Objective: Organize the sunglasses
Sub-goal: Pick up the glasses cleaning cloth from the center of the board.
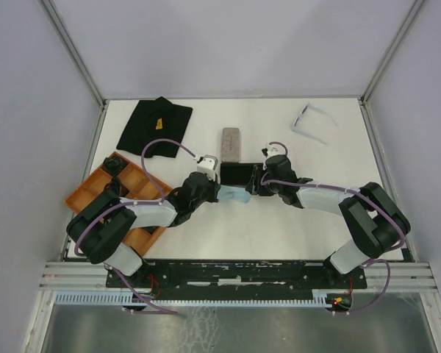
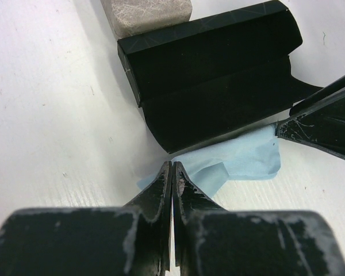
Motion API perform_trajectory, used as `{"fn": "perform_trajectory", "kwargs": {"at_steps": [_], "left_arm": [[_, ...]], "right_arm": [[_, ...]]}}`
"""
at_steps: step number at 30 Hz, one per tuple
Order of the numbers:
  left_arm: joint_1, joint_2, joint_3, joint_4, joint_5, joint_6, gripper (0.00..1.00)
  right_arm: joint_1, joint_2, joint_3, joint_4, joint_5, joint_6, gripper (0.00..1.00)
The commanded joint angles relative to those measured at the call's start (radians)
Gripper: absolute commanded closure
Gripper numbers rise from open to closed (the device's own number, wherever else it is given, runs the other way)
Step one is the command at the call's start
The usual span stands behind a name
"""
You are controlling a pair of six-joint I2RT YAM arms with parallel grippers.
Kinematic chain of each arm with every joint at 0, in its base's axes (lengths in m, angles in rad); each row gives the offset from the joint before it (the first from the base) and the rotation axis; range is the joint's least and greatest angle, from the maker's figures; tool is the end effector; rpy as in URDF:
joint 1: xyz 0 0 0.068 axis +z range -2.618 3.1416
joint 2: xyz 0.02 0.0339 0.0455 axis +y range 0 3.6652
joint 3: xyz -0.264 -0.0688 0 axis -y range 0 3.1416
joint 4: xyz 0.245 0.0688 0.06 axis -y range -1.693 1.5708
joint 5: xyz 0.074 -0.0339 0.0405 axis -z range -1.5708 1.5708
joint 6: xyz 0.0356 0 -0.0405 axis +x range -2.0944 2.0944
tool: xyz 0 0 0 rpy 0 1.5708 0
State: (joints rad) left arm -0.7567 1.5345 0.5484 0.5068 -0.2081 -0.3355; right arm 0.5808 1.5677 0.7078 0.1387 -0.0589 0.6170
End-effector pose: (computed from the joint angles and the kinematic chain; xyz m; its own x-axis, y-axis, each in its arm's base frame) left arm 0.2175 -0.1953 0.1560 -0.4939 0.0233 -0.8692 0.3980 0.8948 -0.2022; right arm 0.2553 0.1701 0.1587 -0.7885 0.1733 -0.5900 -0.1575 0.8705 0.4662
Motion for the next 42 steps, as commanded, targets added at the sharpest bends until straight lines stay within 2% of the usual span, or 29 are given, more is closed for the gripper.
{"fn": "perform_trajectory", "kwargs": {"at_steps": [1,8,15,24,33,42], "left_arm": [[0.007,-0.008,0.003,0.027,-0.017,-0.008,0.97],[0.007,-0.012,0.004,0.029,-0.016,-0.006,0.97],[0.007,-0.012,0.002,0.03,-0.014,-0.007,0.97],[0.007,-0.03,-0.003,0.032,-0.013,-0.01,0.97],[0.007,-0.084,0.034,0.007,0.01,-0.002,0.97],[0.021,0.037,0.147,-0.002,-0.005,0.02,0.97]], "right_arm": [[0.004,0.023,0.015,0.073,-0.013,0.009,0.54],[0.004,0.033,0.026,0.057,-0.016,0.01,0.57],[0.004,0.024,0.023,0.056,-0.019,0.015,0.8],[0.004,-0.009,0.024,0.049,-0.023,0.016,1.0],[0.004,-0.142,0.06,-0.036,0.026,0.015,1.0],[-0.006,-0.08,0.182,-0.158,0.102,-0.044,1.0]]}}
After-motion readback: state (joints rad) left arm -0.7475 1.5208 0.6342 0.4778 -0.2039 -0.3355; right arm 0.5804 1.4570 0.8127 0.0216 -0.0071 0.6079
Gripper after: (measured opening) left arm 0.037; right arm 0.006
